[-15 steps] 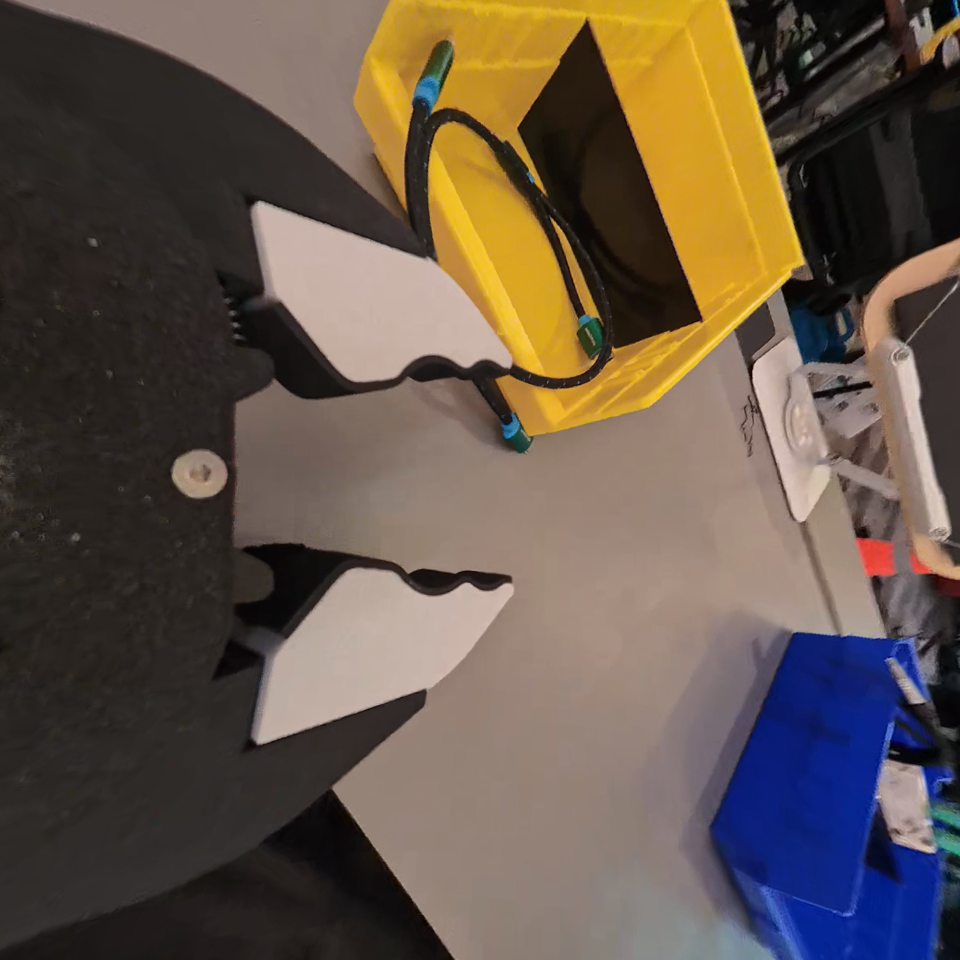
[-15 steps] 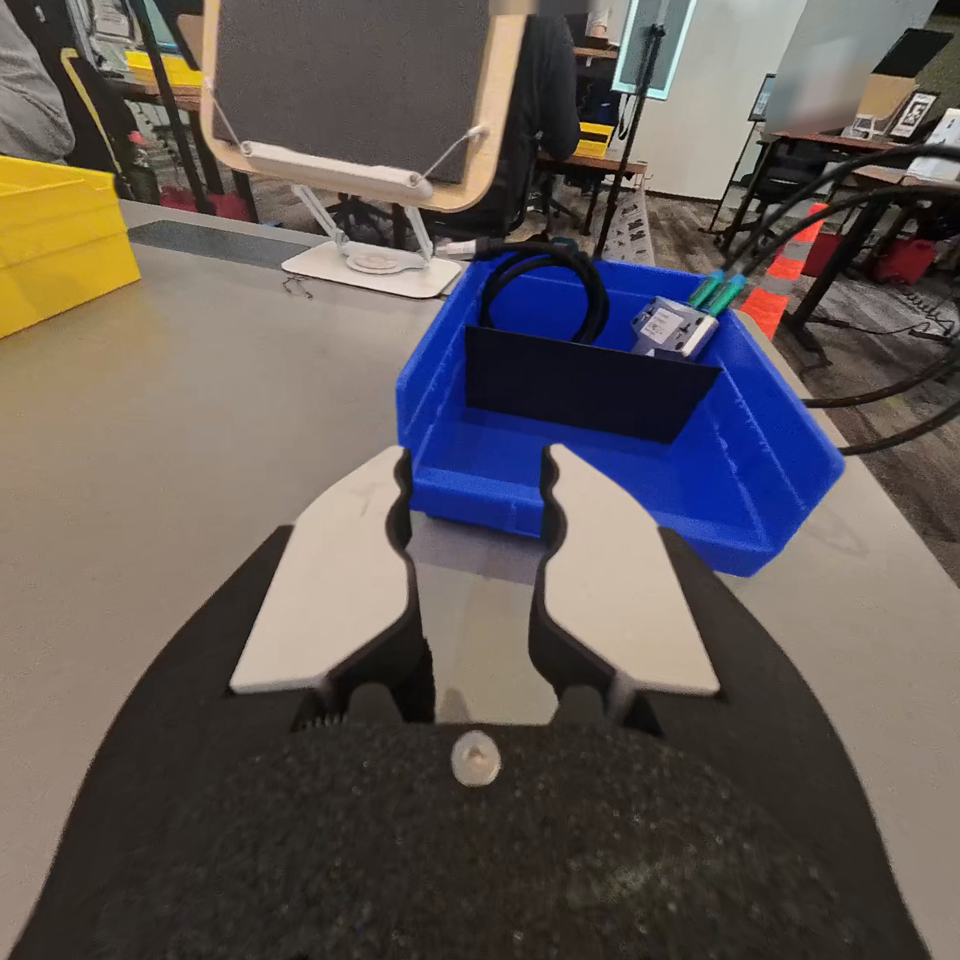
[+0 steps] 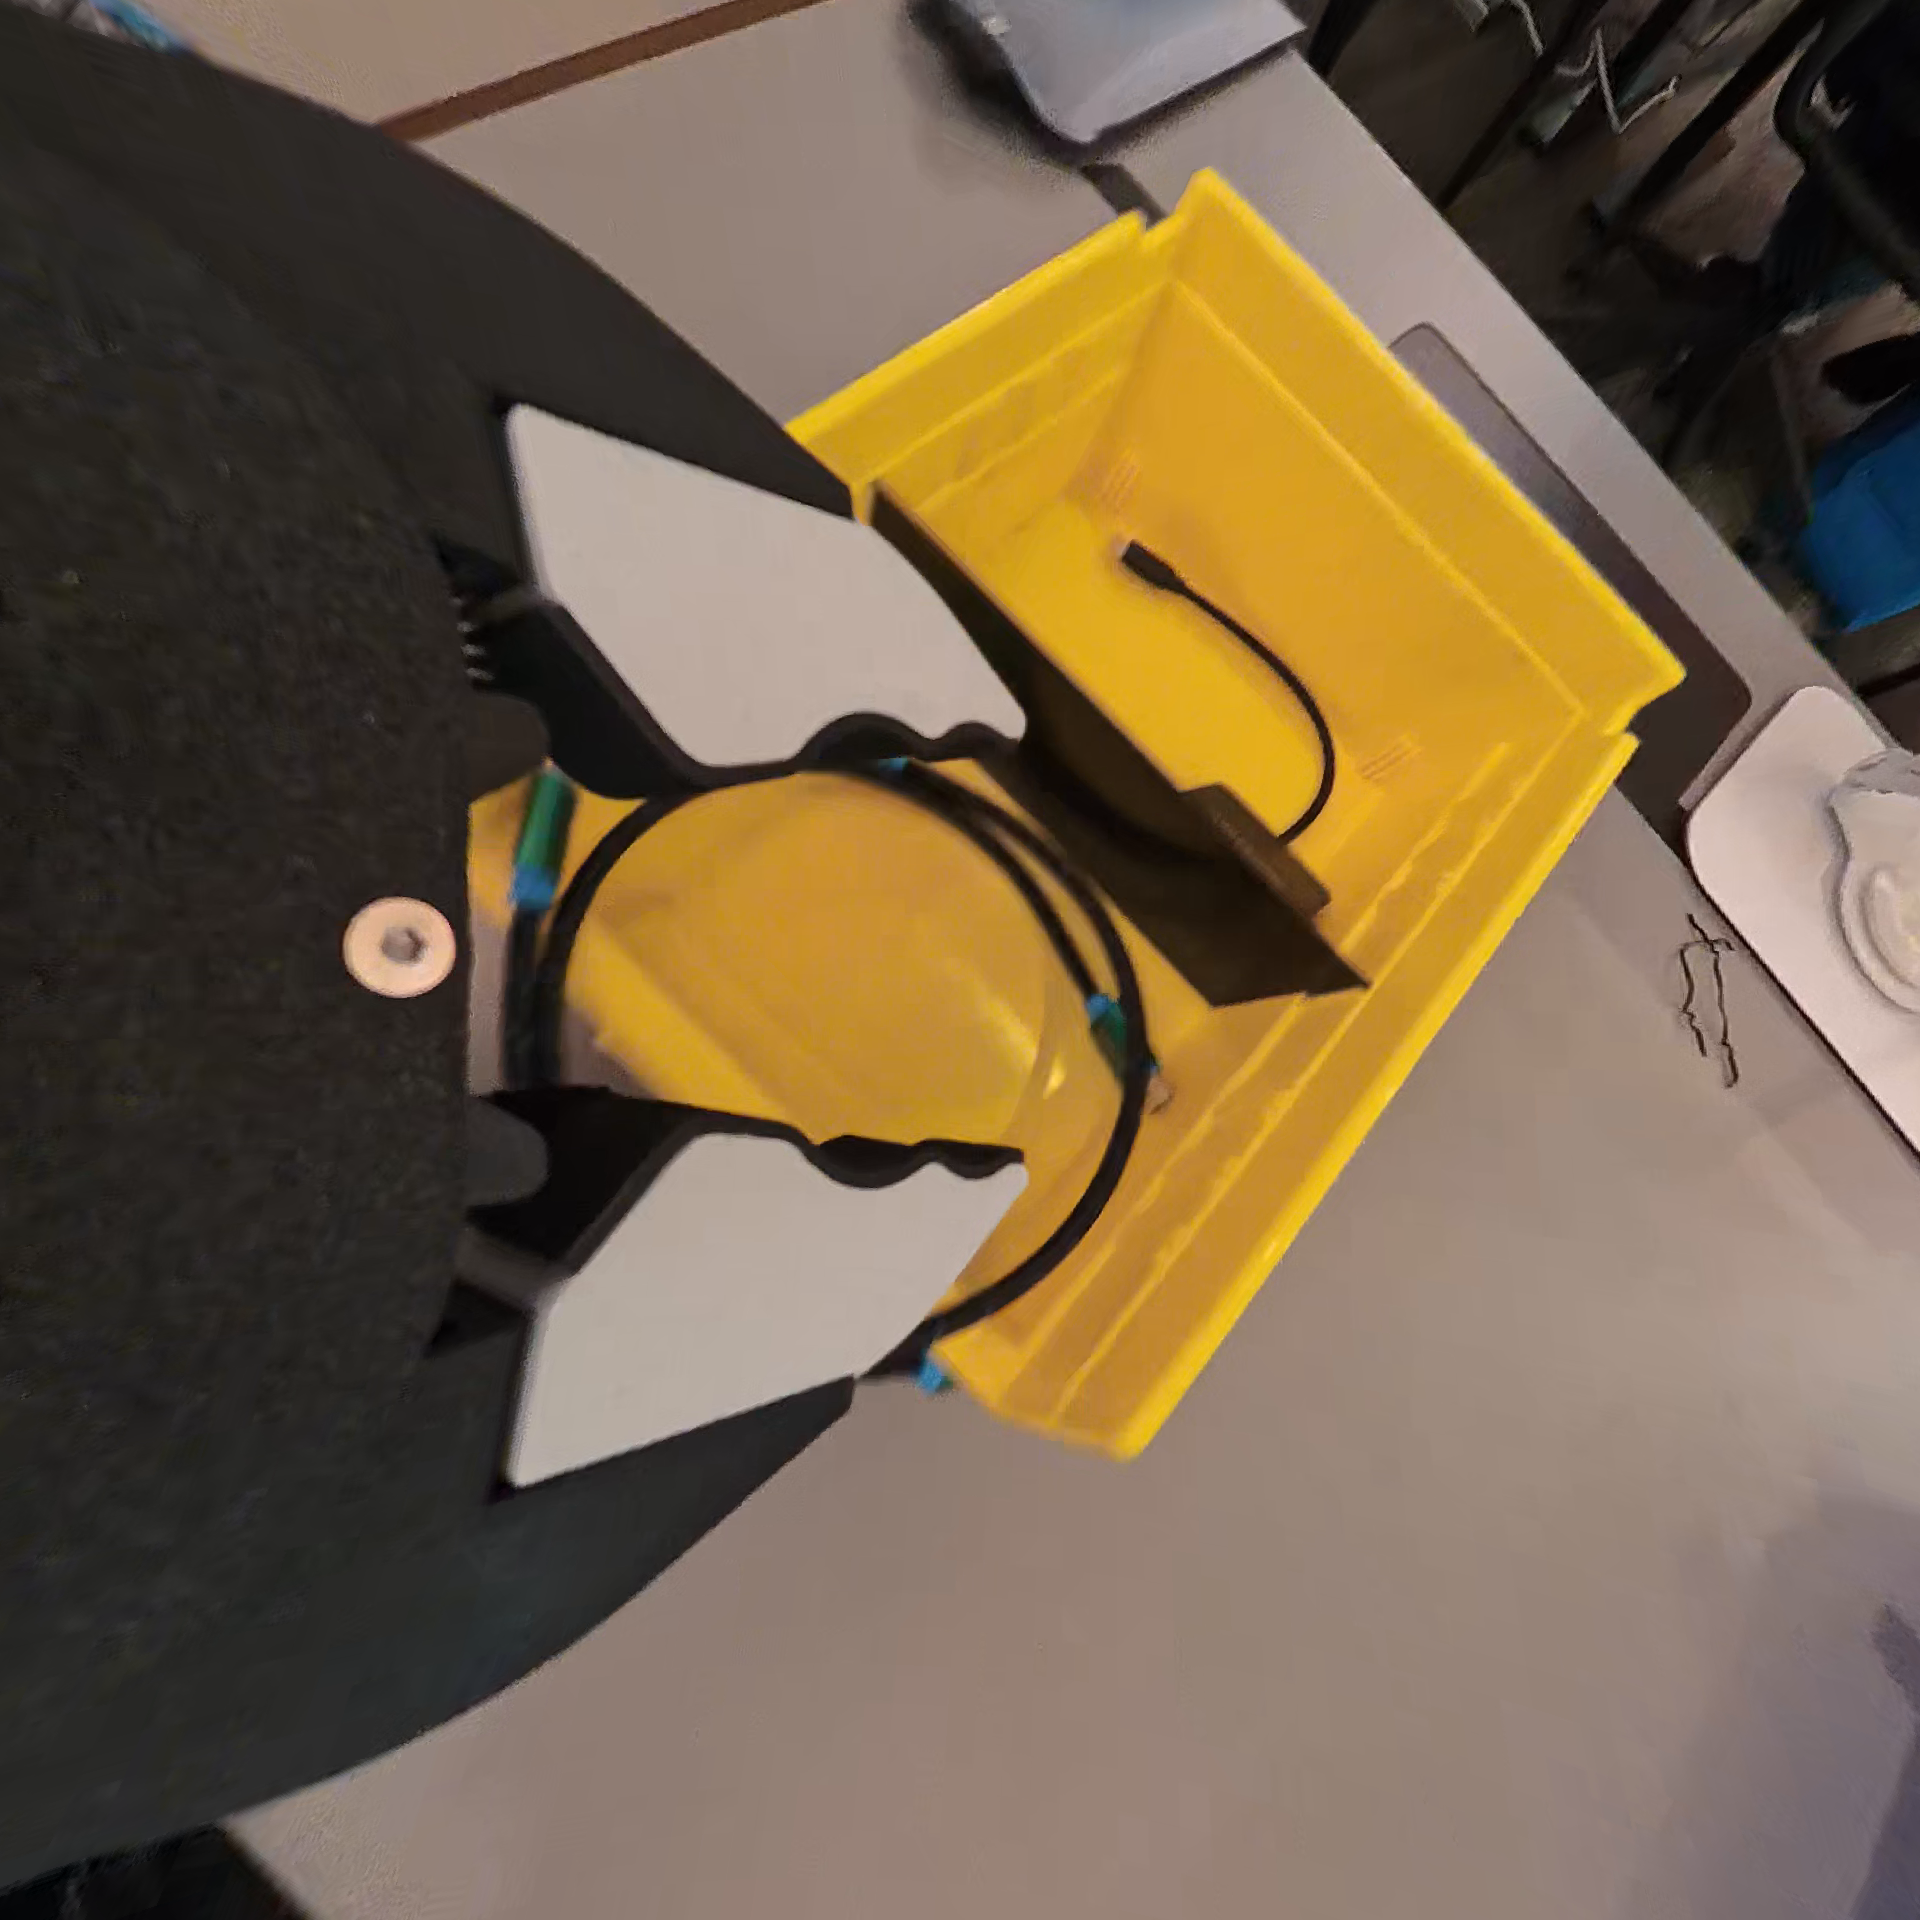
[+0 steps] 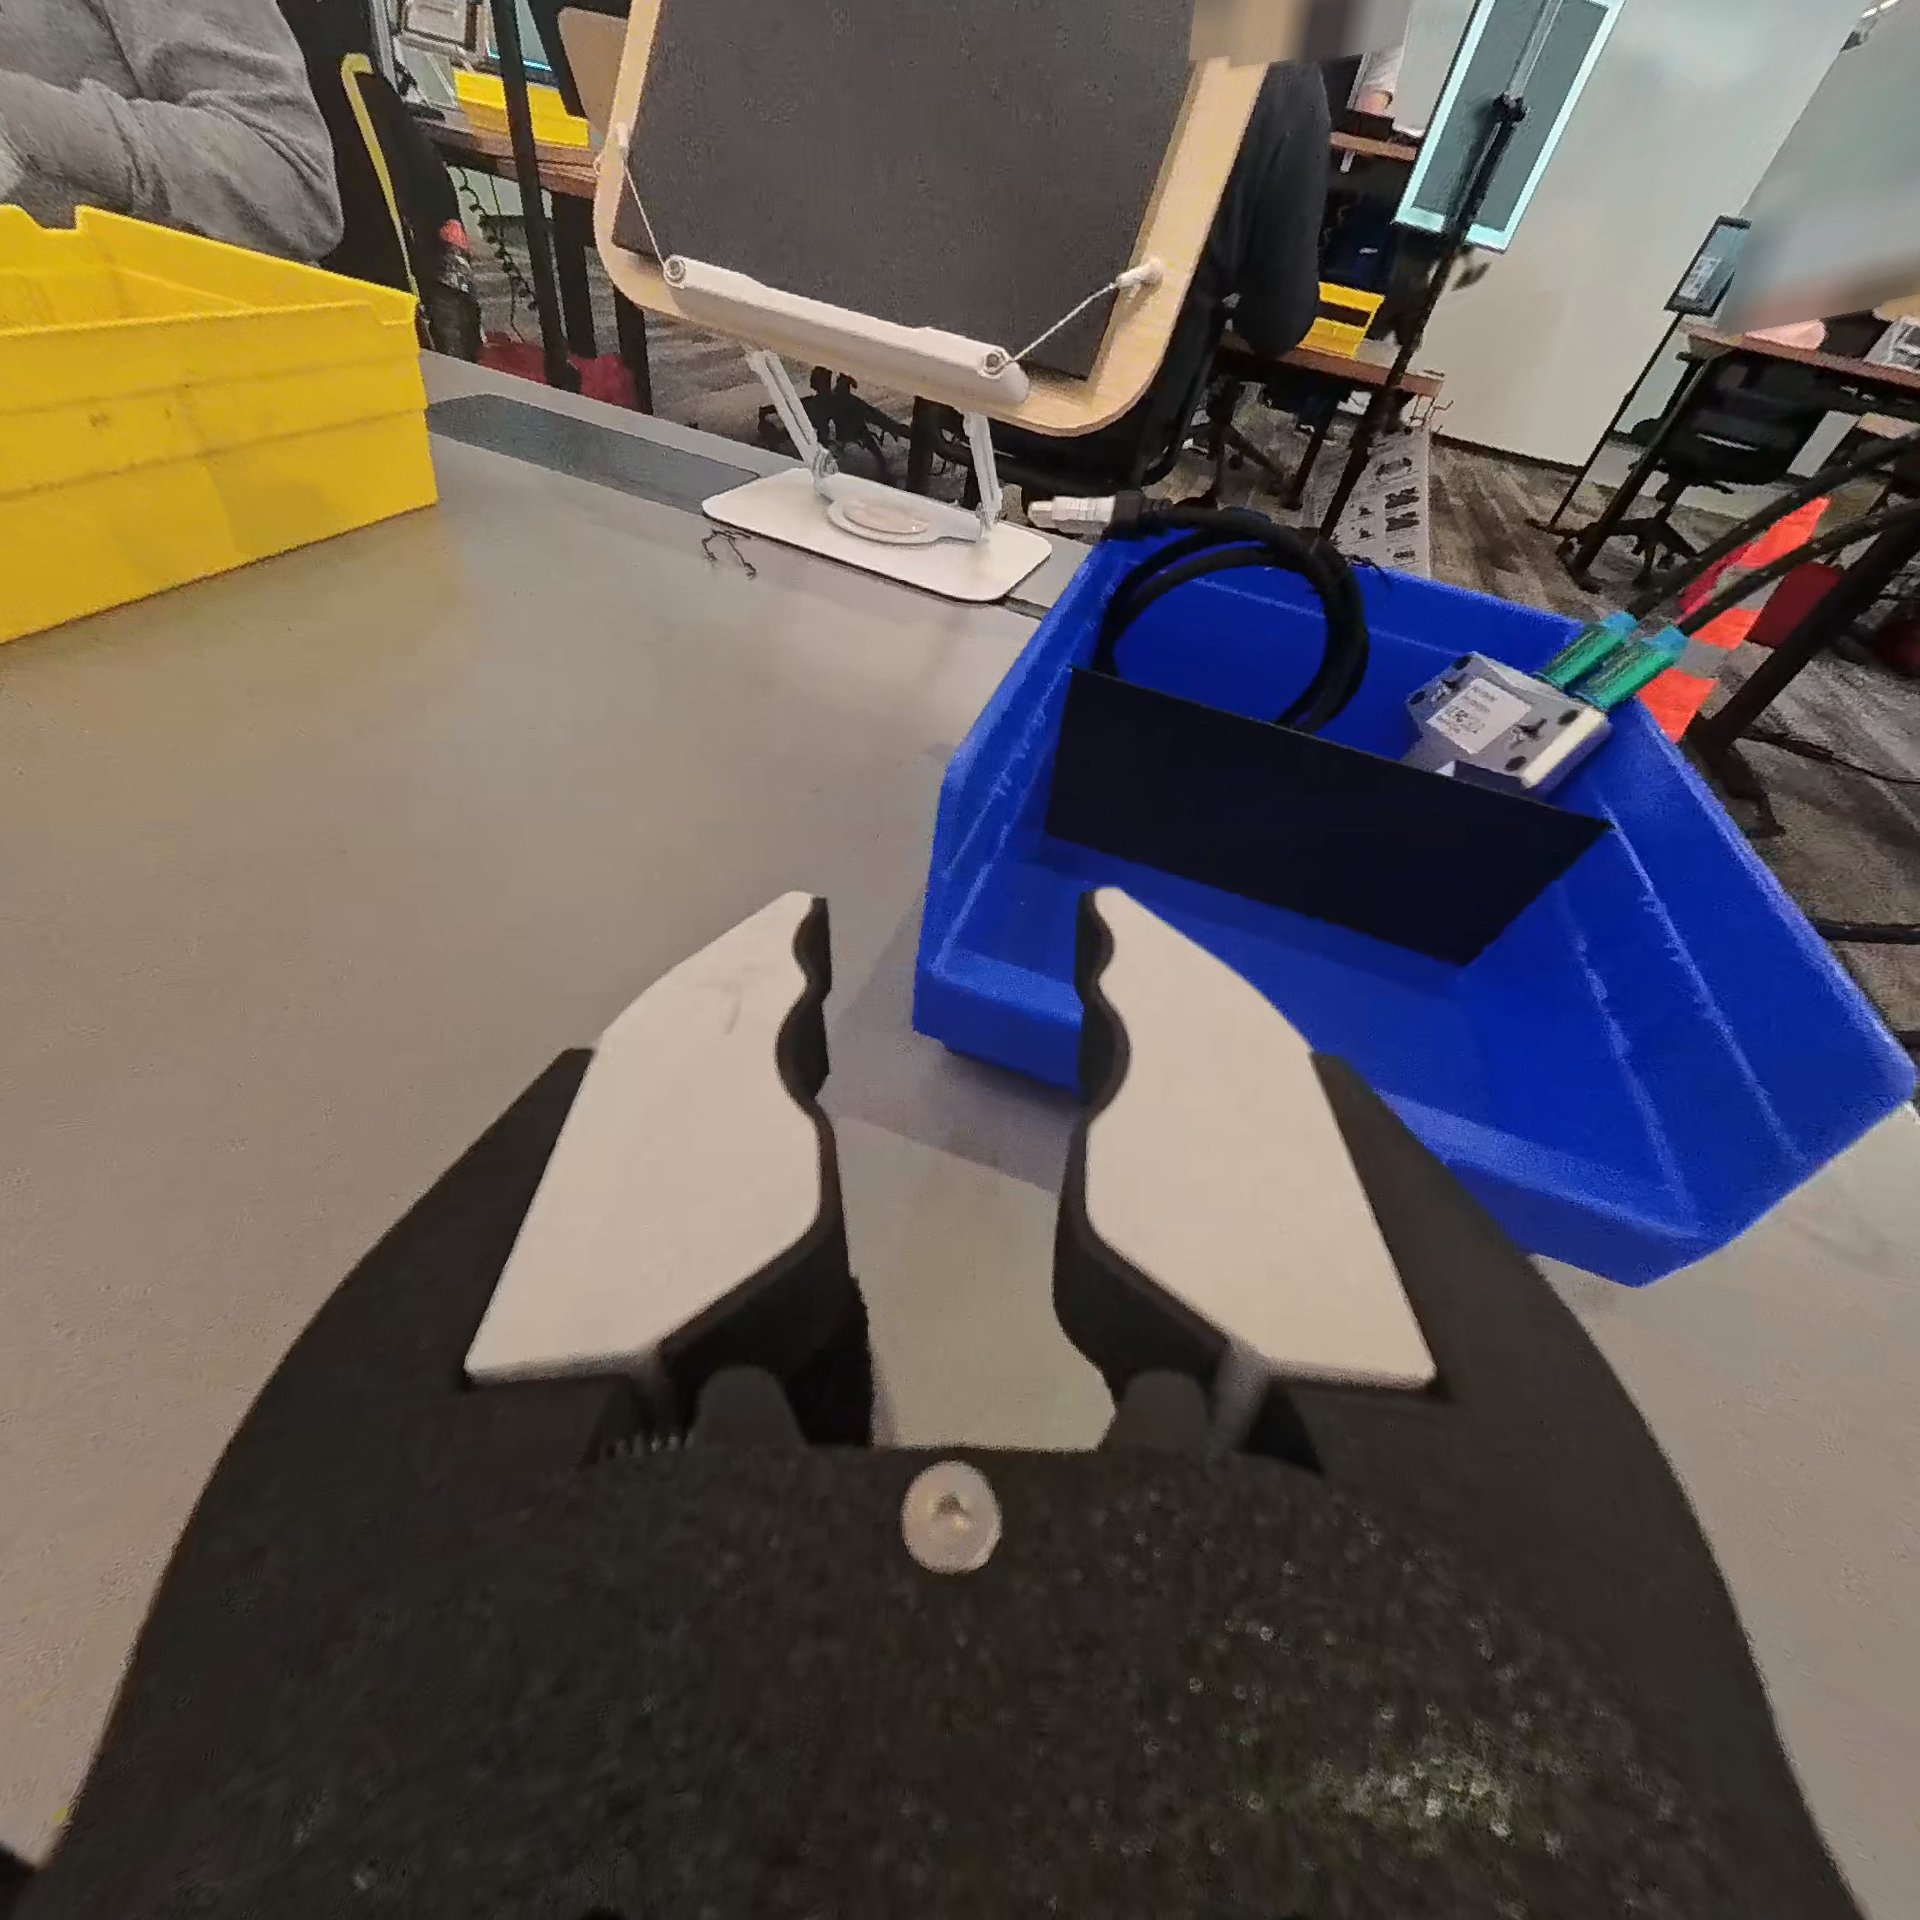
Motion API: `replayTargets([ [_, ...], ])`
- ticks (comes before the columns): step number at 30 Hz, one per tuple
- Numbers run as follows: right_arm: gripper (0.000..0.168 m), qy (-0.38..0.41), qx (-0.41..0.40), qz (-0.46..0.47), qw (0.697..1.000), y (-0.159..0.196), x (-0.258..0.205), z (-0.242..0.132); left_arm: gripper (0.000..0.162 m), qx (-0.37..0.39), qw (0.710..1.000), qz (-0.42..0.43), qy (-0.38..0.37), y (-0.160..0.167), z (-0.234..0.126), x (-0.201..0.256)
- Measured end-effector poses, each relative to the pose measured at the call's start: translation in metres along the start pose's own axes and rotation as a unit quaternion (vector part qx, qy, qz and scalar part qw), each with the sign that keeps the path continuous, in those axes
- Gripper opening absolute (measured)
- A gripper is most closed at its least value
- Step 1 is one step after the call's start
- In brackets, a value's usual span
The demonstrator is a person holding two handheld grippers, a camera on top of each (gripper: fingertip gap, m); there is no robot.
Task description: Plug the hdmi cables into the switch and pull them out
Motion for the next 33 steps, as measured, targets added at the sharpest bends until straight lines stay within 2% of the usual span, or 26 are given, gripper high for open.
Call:
replayTargets([
  [4,0.044,-0.014,0.005,-0.006,1.0,0.001,-0.003,0.004,0.071,-0.085,0.995,0.011,0.048,-0.012,0.054,-0.042],
  [7,0.044,-0.012,0.006,0.0,1.0,0.002,-0.002,0.008,0.076,-0.115,0.988,-0.045,0.088,-0.022,0.099,-0.061],
  [10,0.044,-0.006,0.008,0.008,1.0,0.001,0.001,0.015,0.06,-0.156,0.976,-0.131,0.079,-0.022,0.143,-0.075],
  [14,0.044,-0.005,-0.001,0.018,1.0,0.006,0.003,0.025,0.057,-0.226,0.953,-0.179,0.094,-0.009,0.183,-0.071],
  [18,0.044,-0.01,-0.017,0.001,1.0,0.012,0.002,0.03,0.062,-0.31,0.933,-0.16,0.094,0.008,0.201,-0.065],
  [22,0.044,-0.023,-0.022,-0.009,0.999,0.014,-0.002,0.033,0.047,-0.357,0.904,-0.216,0.09,0.017,0.211,-0.064],
  [25,0.044,-0.029,-0.026,-0.018,0.999,0.015,-0.004,0.035,0.011,-0.366,0.898,-0.224,0.101,0.02,0.213,-0.06],
  [26,0.044,-0.032,-0.029,-0.02,0.999,0.016,-0.005,0.036,0.004,-0.365,0.897,-0.227,0.103,0.02,0.214,-0.059],
  [33,0.044,-0.039,-0.032,-0.019,0.999,0.016,-0.008,0.034,0.003,-0.356,0.908,-0.202,0.091,0.018,0.206,-0.061],
])
Point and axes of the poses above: each gripper's, where its closed fingertips meet, z out along the fingers, y out of its underside, x = y × z across the jaws, the point moved 5 cm from there along -z, back along the fingers, and after that the axes turned 12 degrees about x, right-handed, at the moved point
